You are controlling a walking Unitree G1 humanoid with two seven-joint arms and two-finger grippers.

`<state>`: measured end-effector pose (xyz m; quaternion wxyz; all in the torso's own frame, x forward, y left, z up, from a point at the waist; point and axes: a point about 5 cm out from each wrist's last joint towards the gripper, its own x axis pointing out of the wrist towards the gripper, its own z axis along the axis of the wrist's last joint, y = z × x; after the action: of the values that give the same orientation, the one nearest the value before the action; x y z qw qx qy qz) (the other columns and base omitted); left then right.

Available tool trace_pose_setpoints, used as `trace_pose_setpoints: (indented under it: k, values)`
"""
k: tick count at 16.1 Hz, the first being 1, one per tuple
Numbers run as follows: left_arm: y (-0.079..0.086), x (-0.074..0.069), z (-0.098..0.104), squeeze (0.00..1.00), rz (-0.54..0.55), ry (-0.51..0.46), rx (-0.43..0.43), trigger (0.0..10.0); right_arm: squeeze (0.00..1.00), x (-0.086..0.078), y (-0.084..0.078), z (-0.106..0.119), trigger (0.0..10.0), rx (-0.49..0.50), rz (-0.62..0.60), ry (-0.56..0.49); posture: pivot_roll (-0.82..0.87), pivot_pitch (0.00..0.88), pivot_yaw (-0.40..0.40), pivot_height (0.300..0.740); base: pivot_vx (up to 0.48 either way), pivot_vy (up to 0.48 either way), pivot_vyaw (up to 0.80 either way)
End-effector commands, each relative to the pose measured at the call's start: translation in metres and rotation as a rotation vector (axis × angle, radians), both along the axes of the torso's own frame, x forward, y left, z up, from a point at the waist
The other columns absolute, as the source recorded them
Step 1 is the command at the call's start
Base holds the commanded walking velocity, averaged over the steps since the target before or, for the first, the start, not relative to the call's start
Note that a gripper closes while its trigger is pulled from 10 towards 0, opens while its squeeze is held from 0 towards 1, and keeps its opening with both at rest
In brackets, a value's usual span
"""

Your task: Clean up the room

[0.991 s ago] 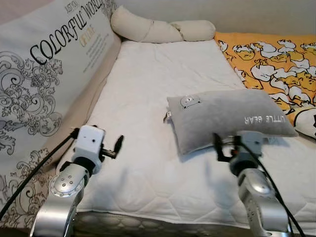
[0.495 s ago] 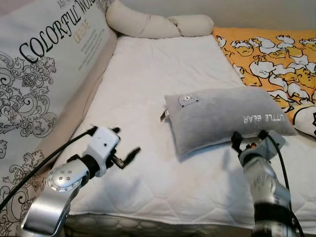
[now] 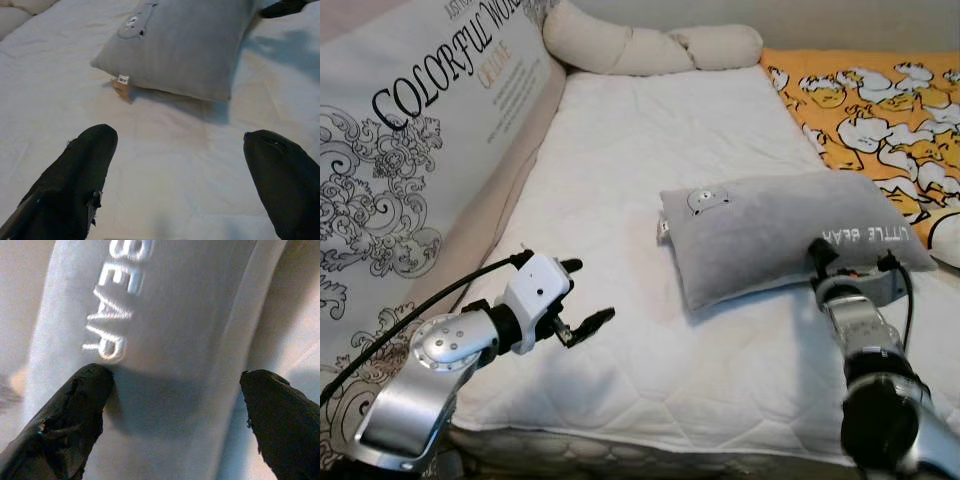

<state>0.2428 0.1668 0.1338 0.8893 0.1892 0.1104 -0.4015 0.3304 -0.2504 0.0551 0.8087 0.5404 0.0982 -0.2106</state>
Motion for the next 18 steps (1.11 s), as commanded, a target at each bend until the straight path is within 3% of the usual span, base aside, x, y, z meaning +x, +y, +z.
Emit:
trace_pose_setpoints:
  k: [1, 3, 5, 6, 7, 8, 9, 18]
  values:
    - [0.000, -0.002, 0.000, 0.00, -0.023, 0.009, 0.011, 10.0, 0.00, 0.005, 0.003, 0.004, 10.0, 0.068, -0.017, -0.043, 0.07, 0.000, 0.059, 0.740, 0.000, 0.000, 0.00]
    - [0.001, -0.002, 0.001, 0.00, -0.030, 0.011, 0.015, 10.0, 0.00, 0.008, 0.007, 0.005, 10.0, 0.095, -0.010, -0.039, 0.08, 0.000, 0.056, 0.740, 0.000, 0.000, 0.00]
    - [0.002, -0.003, 0.002, 0.00, -0.036, 0.011, 0.024, 10.0, 0.00, 0.013, 0.009, 0.008, 10.0, 0.022, 0.005, -0.001, 0.10, 0.000, 0.049, 0.740, 0.000, 0.000, 0.00]
    - [0.003, -0.004, 0.001, 0.00, -0.036, 0.014, 0.029, 10.0, 0.00, 0.017, 0.010, 0.013, 6.2, -0.036, 0.030, 0.007, 0.10, 0.000, 0.045, 0.740, 0.000, 0.000, 0.00]
    - [0.003, -0.004, 0.001, 0.00, -0.036, 0.015, 0.029, 10.0, 0.00, 0.018, 0.011, 0.014, 4.7, -0.039, 0.029, 0.011, 0.10, 0.000, 0.044, 0.740, 0.000, 0.000, 0.00]
    - [0.002, -0.005, 0.001, 0.00, -0.036, 0.015, 0.029, 10.0, 0.00, 0.019, 0.009, 0.016, 1.4, -0.025, 0.011, 0.014, 0.11, 0.000, 0.039, 0.740, 0.000, 0.000, 0.00]
    - [0.002, -0.005, 0.001, 0.00, -0.035, 0.015, 0.028, 10.0, 0.00, 0.020, 0.007, 0.019, 0.0, -0.018, -0.012, 0.018, 0.11, 0.000, 0.037, 0.740, 0.000, 0.000, 0.00]
    - [0.001, -0.004, 0.001, 0.00, -0.032, 0.012, 0.027, 10.0, 0.00, 0.024, 0.006, 0.025, 0.0, -0.030, -0.023, 0.035, 0.11, 0.000, 0.028, 0.740, 0.000, 0.000, 0.00]
